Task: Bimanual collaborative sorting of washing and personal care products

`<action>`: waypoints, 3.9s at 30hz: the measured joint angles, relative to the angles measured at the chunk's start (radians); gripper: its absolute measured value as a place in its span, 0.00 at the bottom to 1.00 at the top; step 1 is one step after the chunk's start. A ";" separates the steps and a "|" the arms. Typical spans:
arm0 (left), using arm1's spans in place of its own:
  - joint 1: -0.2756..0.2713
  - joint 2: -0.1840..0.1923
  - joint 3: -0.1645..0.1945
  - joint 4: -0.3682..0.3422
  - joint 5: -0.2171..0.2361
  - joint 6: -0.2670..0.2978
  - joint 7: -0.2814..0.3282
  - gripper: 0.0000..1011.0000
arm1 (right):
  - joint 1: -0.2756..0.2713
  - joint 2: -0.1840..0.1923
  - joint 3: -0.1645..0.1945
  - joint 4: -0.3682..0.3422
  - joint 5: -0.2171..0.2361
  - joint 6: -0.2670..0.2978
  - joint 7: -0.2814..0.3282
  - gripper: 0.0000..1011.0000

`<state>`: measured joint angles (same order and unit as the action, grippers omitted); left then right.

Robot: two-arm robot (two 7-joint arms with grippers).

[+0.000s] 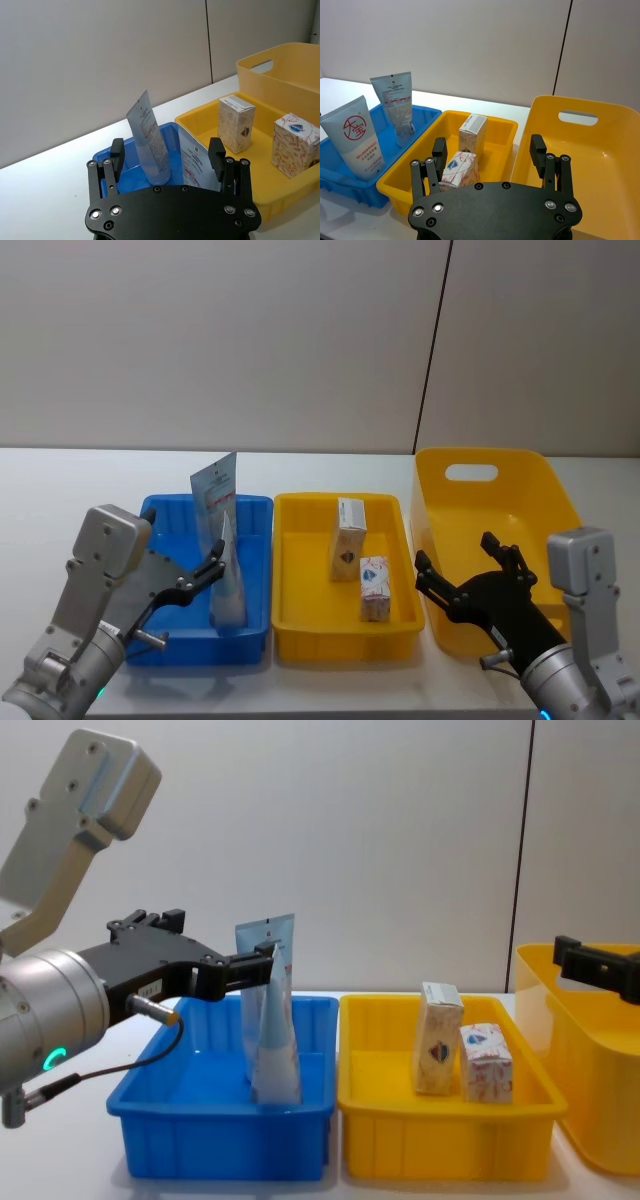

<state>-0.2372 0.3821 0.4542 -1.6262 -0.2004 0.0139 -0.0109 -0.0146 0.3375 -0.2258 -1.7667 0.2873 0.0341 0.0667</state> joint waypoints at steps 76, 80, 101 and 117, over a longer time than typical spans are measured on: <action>0.241 -0.049 -0.069 -0.160 -0.106 -0.050 0.031 0.99 | 0.000 0.000 0.000 0.000 0.000 0.000 0.000 0.99; 0.238 -0.051 -0.065 -0.154 -0.123 -0.049 0.002 0.99 | 0.000 0.000 0.000 0.000 0.000 0.000 0.000 0.99; 0.088 -0.067 -0.036 0.005 -0.168 0.016 -0.163 0.99 | 0.000 0.000 0.000 0.000 0.000 0.000 0.000 0.99; -0.033 -0.101 -0.044 0.157 -0.179 0.062 -0.221 0.99 | 0.000 0.000 0.000 0.000 0.000 0.000 0.000 0.99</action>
<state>-0.2706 0.2807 0.4107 -1.4693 -0.3790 0.0761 -0.2316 -0.0146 0.3374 -0.2258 -1.7667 0.2874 0.0341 0.0668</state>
